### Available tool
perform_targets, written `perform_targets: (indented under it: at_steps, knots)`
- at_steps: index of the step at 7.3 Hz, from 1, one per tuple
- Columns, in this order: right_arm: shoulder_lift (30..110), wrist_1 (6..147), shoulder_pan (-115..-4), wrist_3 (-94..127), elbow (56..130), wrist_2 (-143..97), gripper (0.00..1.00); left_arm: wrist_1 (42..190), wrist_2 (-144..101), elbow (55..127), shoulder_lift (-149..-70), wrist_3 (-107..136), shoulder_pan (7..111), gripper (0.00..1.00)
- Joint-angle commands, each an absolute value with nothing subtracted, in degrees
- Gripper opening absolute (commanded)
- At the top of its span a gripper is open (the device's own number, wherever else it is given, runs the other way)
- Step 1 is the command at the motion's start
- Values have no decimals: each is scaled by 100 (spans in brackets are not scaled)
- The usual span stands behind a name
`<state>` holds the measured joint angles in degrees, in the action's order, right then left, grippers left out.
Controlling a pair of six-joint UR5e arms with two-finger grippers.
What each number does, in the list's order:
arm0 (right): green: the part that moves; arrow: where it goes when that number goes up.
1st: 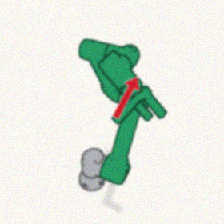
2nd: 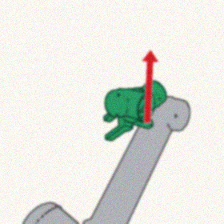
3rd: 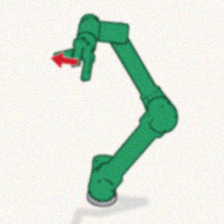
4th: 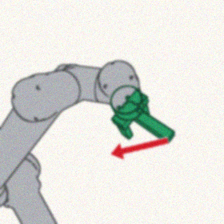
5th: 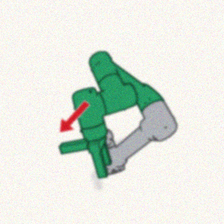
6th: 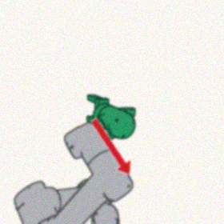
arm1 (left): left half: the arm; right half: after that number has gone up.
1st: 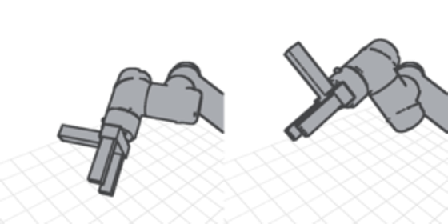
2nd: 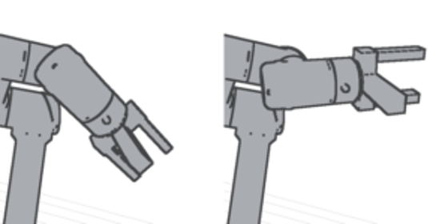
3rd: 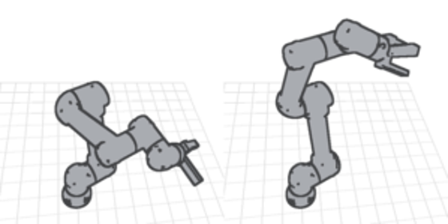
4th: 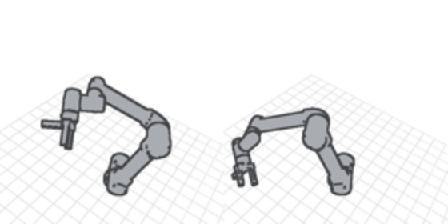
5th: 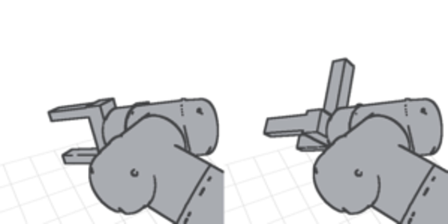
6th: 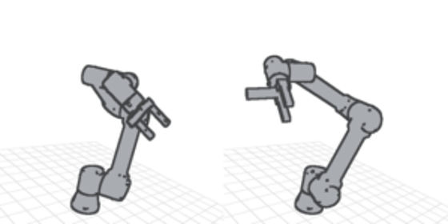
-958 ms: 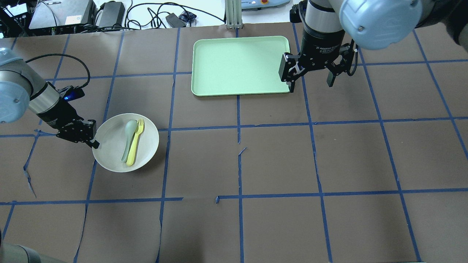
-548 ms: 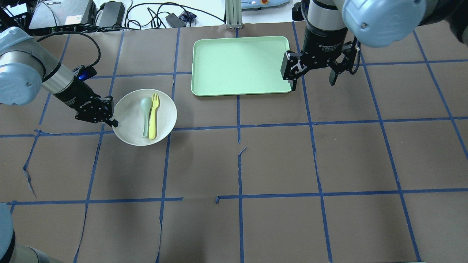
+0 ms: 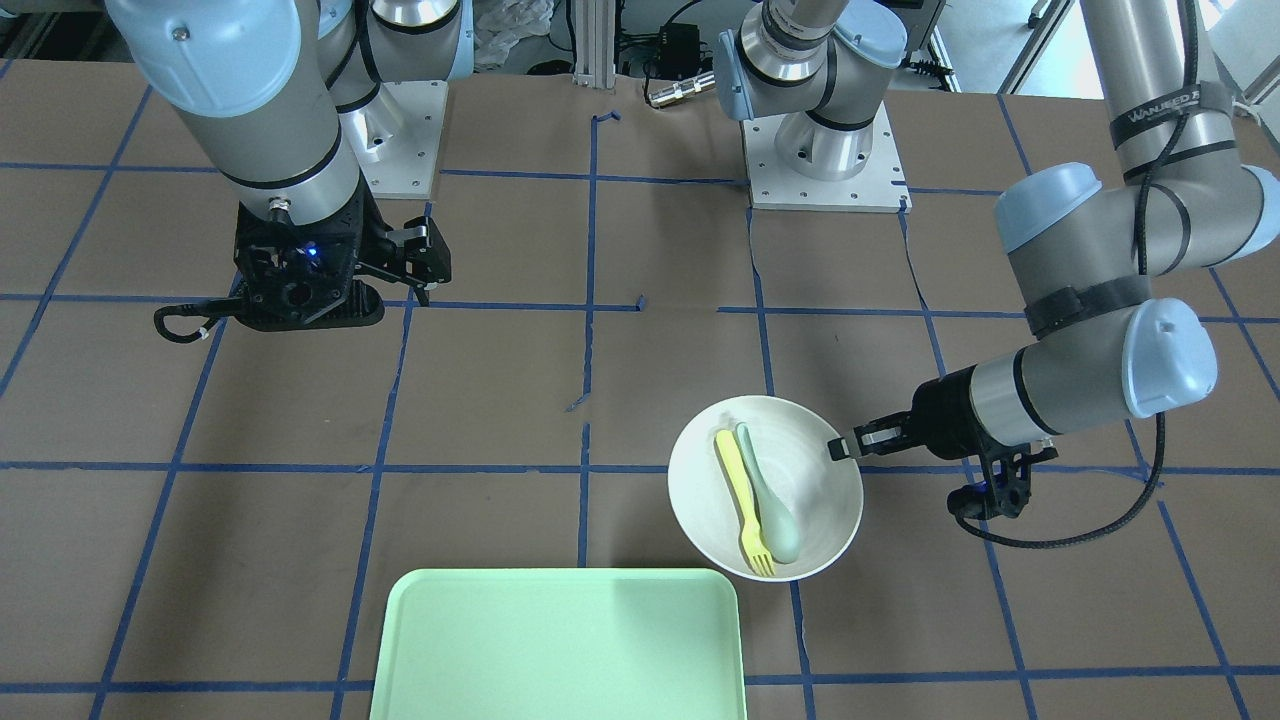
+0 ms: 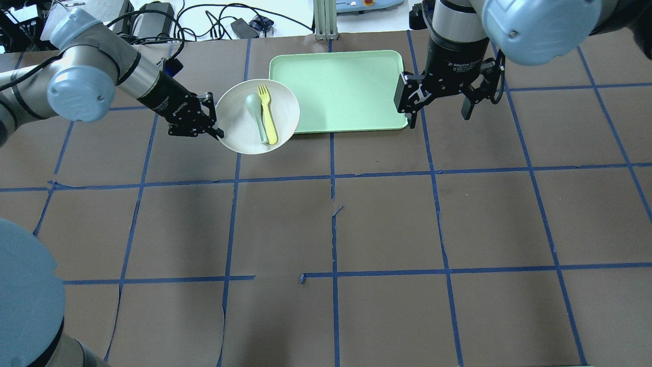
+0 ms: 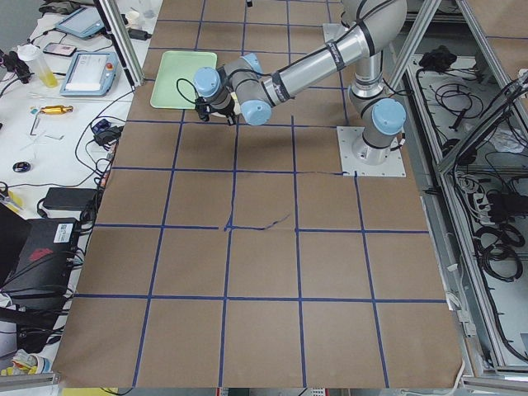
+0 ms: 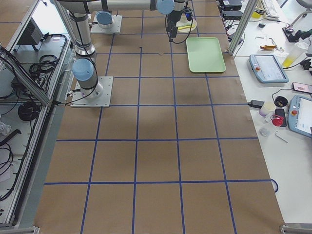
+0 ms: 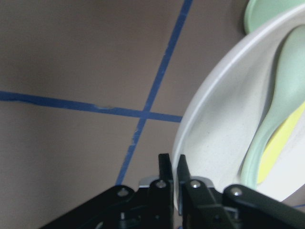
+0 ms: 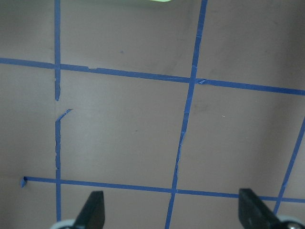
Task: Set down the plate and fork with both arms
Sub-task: 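Carry the plate with the left gripper onto the green tray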
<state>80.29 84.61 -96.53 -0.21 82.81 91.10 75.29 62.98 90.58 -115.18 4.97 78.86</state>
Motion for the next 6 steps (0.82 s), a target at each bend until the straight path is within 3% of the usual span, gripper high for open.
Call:
perform_targets:
  at_steps: [1,5,6]
  knots:
    - [8033,8411,-9650,-26,8271,9114,100,7006,6240,8214,-12292,659,8225,0]
    - [8042,8420,-9633,-9,8253,9079,100,7057,6661,6481,-13568,1588,8884,0]
    - [8042,8411,-9650,-17,8270,9105,100,7049,6688,6425,-13675,1843,9042,0]
